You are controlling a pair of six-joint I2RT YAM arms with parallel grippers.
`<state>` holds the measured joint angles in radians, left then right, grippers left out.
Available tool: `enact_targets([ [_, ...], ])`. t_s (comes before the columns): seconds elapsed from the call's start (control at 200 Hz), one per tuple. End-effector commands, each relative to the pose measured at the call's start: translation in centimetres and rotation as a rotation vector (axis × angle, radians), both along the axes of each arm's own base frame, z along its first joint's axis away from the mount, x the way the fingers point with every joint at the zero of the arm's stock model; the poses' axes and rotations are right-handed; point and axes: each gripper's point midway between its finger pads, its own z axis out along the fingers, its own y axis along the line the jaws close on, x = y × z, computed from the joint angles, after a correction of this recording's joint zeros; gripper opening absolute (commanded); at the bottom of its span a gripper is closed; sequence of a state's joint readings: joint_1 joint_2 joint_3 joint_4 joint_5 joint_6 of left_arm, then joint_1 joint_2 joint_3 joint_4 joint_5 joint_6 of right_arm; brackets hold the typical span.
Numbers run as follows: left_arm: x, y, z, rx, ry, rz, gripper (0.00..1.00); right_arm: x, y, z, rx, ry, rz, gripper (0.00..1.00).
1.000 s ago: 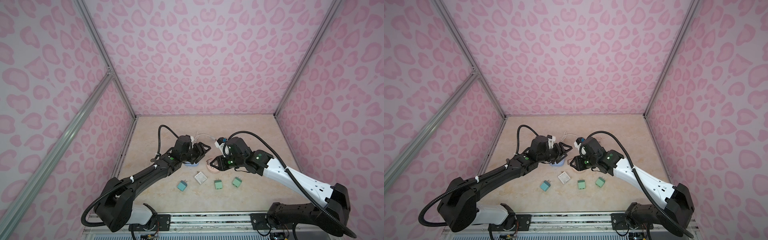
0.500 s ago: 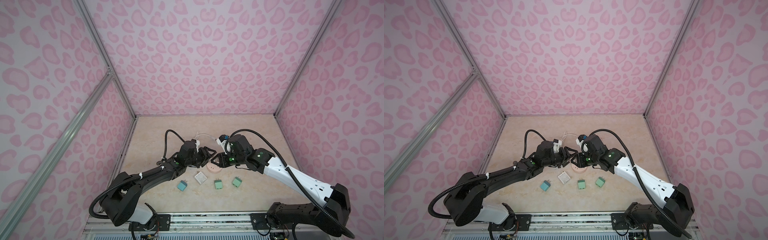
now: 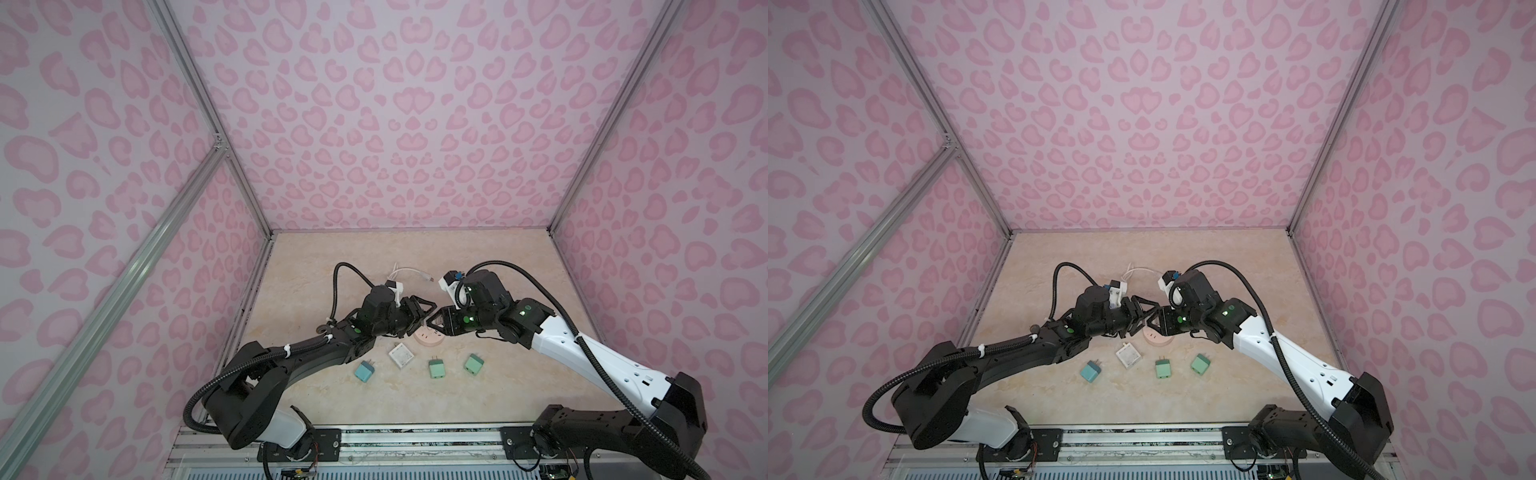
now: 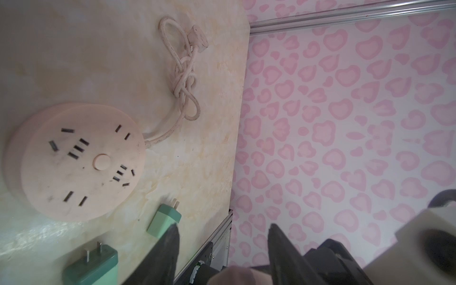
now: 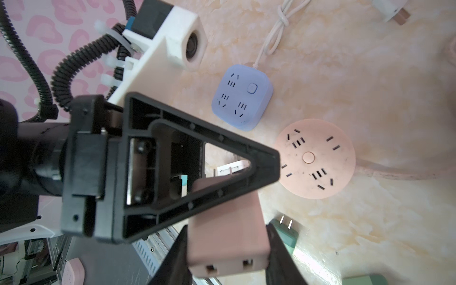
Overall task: Insert plugs into power strip
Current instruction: Pick up the plug from the bottom-right of the table.
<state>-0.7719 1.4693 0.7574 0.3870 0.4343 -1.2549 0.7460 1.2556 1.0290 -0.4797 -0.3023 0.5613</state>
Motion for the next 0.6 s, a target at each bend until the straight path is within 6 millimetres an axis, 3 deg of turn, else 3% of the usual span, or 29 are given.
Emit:
enact_targets([
  [0.0,-0.9,0.0,-1.1,0.032,0.034,-0.042,0.54,2.0,0.8,2.0,0.071,-0.098,-0.041,0.00],
  [0.595,-1.6,-0.3,-1.6,0.003,0.056,-0.068,0.43,3.3,0.2,2.4,0.083,-0.117,-0.075,0.00],
])
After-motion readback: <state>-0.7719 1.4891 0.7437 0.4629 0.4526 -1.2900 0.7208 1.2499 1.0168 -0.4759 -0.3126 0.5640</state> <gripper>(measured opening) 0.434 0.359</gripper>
